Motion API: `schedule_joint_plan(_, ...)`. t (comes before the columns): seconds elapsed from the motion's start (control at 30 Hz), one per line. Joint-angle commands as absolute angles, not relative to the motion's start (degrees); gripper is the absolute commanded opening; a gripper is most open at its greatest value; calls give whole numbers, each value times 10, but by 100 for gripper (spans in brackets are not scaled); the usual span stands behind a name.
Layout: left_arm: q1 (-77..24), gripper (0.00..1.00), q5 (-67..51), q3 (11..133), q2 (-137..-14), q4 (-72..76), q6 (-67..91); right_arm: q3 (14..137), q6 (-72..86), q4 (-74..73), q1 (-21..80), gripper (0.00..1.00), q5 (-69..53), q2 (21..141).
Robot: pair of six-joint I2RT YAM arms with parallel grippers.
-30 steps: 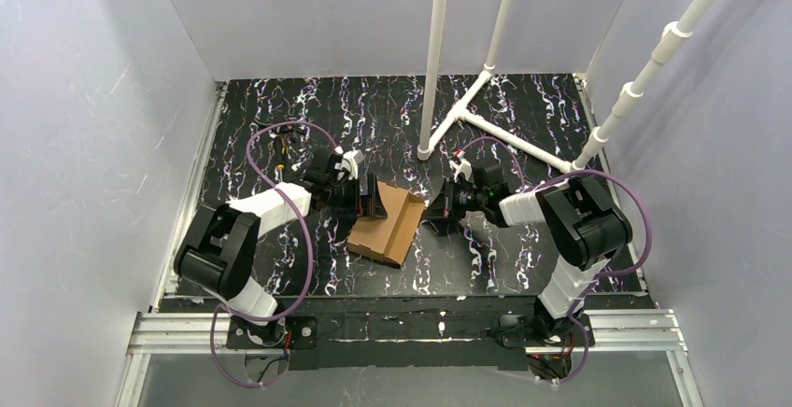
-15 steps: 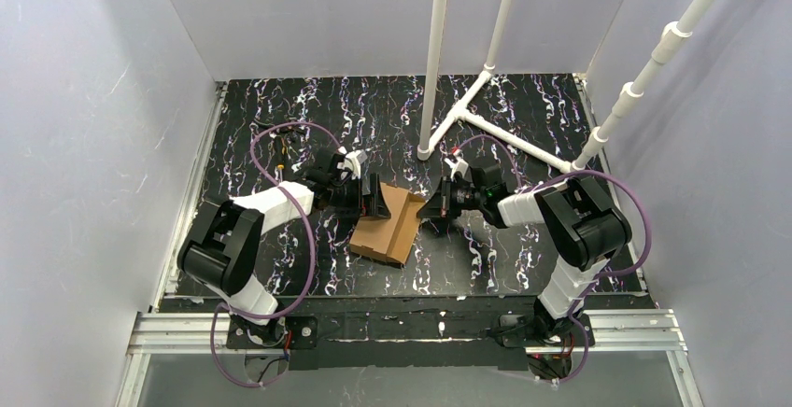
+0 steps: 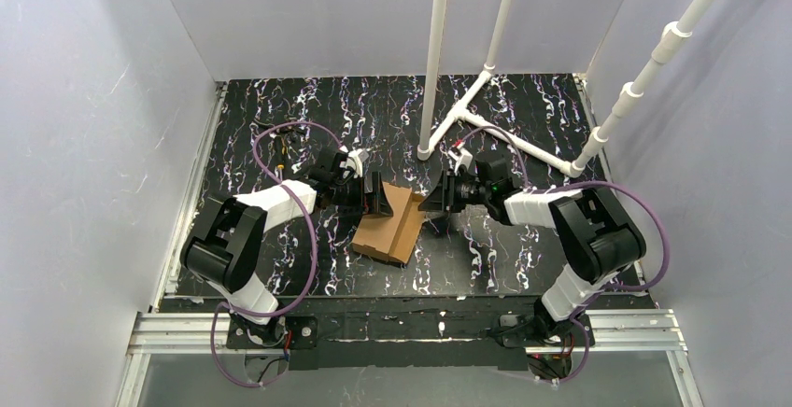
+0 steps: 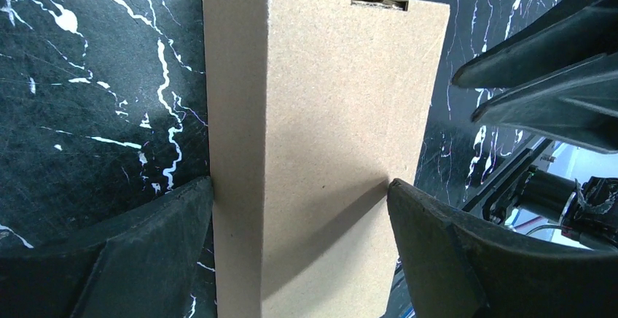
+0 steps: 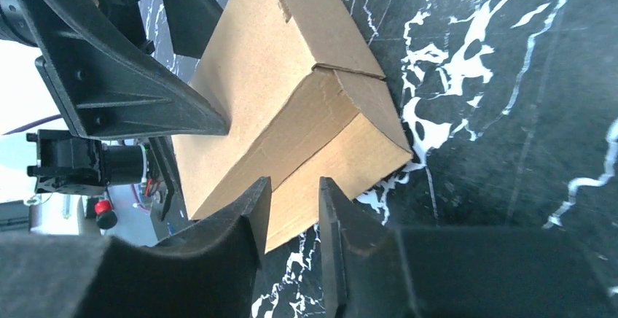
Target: Fold the paper box
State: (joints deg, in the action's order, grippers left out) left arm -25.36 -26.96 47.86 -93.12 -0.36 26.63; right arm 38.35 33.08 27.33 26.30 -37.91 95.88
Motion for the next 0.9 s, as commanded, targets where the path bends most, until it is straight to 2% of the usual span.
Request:
schedule_joint_plan(0.0,-257,88,-249,485,-935,-14,272,375,308,237,234,43,-365,940)
schedule_joint_plan(0.1,-257,88,-250,486,-934,-12,275,372,322,242,220,48,-358,961)
schedule_joint_plan(0.37,-257,88,-260,481,-934,-4,281,383,358,279,224,48,-380,1022)
schedule_joint_plan(0.87,-268,80,-284,484,-952,22,299,388,393,368,262,34,-414,997)
